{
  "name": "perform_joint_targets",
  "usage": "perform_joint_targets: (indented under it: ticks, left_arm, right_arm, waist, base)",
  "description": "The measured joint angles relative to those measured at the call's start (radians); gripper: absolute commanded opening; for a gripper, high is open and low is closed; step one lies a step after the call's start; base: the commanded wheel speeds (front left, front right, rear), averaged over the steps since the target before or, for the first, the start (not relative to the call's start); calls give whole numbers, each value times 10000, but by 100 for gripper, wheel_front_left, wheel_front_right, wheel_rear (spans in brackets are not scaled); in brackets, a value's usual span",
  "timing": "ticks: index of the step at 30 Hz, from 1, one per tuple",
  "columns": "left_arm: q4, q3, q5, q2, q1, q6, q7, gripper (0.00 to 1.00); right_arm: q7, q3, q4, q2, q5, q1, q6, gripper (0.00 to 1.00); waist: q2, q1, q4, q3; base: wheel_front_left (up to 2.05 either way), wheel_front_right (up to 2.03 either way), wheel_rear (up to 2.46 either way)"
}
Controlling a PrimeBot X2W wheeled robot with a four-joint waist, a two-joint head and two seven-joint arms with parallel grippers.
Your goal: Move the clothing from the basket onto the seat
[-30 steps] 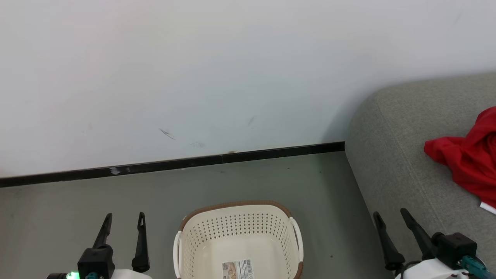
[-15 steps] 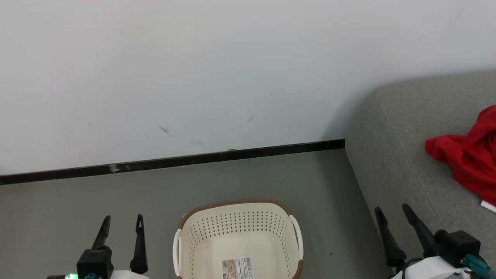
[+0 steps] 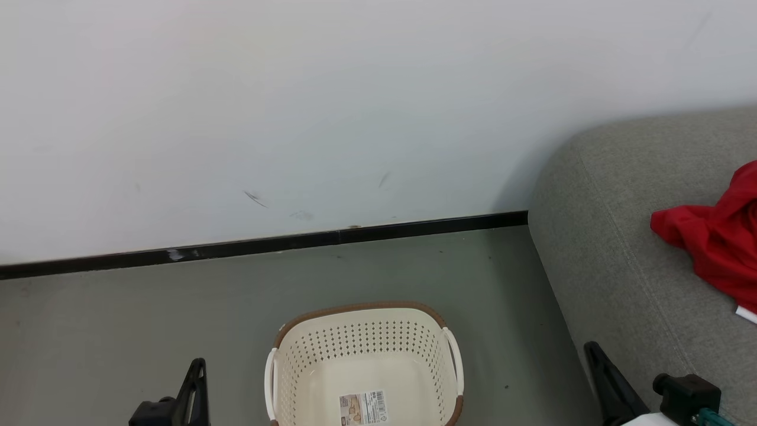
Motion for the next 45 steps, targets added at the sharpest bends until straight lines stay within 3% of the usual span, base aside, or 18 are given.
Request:
perform_joint_targets:
  ticks: [8,17,35,45]
  left_arm:
    - [134,336,-1007,-10,-27,-293,366,0]
    - [155,552,-2424,-56,-39,-591,750,0]
    - [153,1072,-4753,-188,-201,-1216,1430,0]
    - [151,1346,-6071,-240,-230,-1576,1791,0]
  right_arm:
    - [2,173,-142,0,905,22,0,0]
    - [238,119,-188,0,2690,13,0,0]
    - [913,-88,-58,-119,5496,-179,-2,0]
    - [1227,-132,119,-194,7076,-306,-2,0]
  waist:
    - [0,0,6,17]
    - [0,8,25,30]
    - [0,153,62,-54]
    - [0,174,78,-93]
  base:
    - [0,0,0]
    - [0,0,0]
    - [0,0,0]
    - [0,0,0]
